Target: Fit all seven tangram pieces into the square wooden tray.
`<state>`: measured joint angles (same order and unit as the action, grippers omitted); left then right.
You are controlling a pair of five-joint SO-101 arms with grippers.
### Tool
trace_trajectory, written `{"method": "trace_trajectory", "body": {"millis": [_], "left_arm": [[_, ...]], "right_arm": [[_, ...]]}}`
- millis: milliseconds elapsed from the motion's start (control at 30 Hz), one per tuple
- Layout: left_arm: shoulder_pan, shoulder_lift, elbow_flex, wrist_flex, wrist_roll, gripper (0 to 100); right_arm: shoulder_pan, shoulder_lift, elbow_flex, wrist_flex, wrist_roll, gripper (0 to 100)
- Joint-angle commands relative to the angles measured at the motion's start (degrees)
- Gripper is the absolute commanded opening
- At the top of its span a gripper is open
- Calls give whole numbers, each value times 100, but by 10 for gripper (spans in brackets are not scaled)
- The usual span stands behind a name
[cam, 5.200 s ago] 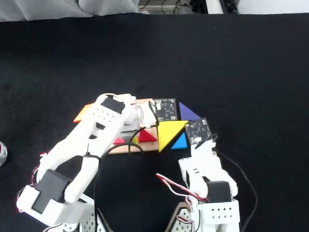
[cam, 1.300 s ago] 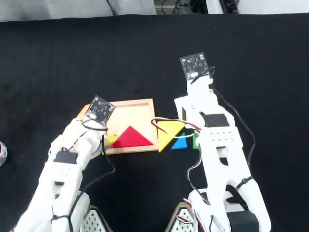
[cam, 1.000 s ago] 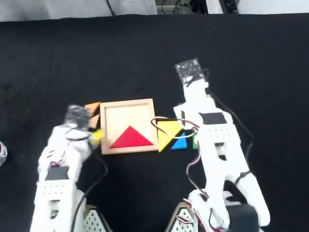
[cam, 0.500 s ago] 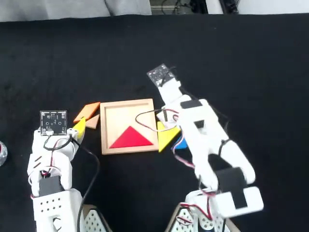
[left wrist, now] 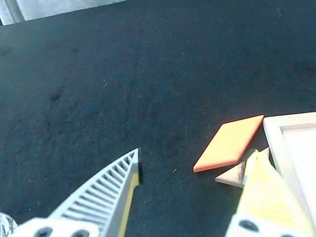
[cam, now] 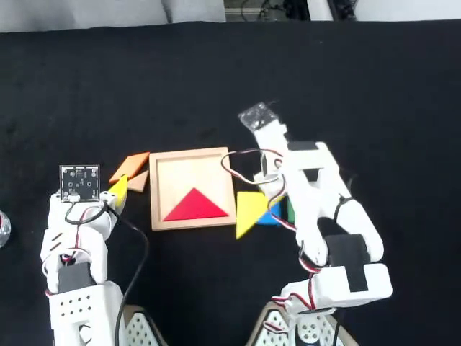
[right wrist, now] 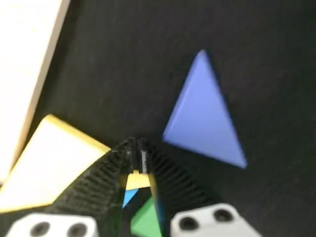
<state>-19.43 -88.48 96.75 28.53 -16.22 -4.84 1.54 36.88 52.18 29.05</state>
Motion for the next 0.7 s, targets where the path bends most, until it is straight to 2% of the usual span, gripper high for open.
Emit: {"method": "trace_trajectory", "body": {"millis": [0, 167, 267, 333, 400, 467, 567, 600, 667], "left_arm": [[-13, -70, 110, 18, 44, 328], [-13, -70, 110, 18, 44, 328], [-13, -70, 110, 18, 44, 328], [-13, -70, 110, 18, 44, 328], [-13, -70, 110, 18, 44, 328], [-22, -70, 110, 18, 44, 328], [-13, -70, 110, 18, 44, 328], [-13, -70, 110, 18, 44, 328], [-13, -70, 110, 18, 44, 328]], "right_arm": [[53, -347, -374, 800, 369, 11], [-105, -1771, -127, 1143, 809, 11], [-747, -2703, 593, 1002, 1495, 12], [-1257, -3055, 1121, 1196, 2303, 23], [-1433, -3108, 1200, 1697, 2954, 93], [-1433, -3029, 1077, 1996, 3218, 213], [-1591, -2800, 980, 2418, 4325, 391], [-1653, -2703, 945, 2470, 4624, 430], [-1697, -2554, 804, 2418, 4765, 446]]}}
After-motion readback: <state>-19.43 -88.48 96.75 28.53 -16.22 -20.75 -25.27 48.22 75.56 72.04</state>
